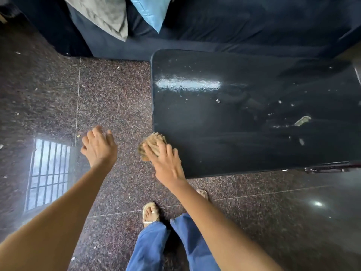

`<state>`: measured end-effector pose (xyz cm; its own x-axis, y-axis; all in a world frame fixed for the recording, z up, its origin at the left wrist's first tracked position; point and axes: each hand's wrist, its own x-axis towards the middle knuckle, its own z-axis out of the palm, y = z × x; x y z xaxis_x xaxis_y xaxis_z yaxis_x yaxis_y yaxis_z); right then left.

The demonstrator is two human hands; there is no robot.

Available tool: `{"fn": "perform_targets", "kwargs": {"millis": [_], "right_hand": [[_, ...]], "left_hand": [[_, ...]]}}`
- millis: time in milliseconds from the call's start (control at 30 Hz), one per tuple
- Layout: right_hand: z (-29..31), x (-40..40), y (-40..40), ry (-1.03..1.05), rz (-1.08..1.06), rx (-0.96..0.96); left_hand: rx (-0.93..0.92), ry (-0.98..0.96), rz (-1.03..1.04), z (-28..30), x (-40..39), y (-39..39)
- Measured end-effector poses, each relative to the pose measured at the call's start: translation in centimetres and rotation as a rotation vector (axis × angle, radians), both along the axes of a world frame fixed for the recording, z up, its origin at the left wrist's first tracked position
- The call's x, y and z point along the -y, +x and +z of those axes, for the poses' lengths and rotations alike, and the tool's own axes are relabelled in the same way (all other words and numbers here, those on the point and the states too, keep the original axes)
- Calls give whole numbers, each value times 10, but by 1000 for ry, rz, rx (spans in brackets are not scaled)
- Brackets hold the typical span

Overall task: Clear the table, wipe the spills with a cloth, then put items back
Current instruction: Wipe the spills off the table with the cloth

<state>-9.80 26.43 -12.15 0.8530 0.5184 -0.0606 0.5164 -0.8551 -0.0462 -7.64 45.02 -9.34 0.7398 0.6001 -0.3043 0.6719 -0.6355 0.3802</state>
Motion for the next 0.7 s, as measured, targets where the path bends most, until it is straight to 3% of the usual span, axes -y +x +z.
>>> {"fn": "perform_targets", "kwargs": {"millis": [300, 433, 467, 567, 700], "right_hand": [[12, -19, 79, 85, -241, -96], [9, 2, 72, 116, -174, -62], [15, 40, 98, 105, -223, -97], [20, 101, 102, 86, -392, -89], [14, 165, 104, 80, -833, -62]], "left_hand": [[12, -51, -51, -15, 25, 30], [-9, -32, -28, -15, 17, 29], [-14, -43, -35, -12, 41, 63], [-35, -41, -10, -2, 51, 68], [-42, -47, -20, -5, 67, 69]]}}
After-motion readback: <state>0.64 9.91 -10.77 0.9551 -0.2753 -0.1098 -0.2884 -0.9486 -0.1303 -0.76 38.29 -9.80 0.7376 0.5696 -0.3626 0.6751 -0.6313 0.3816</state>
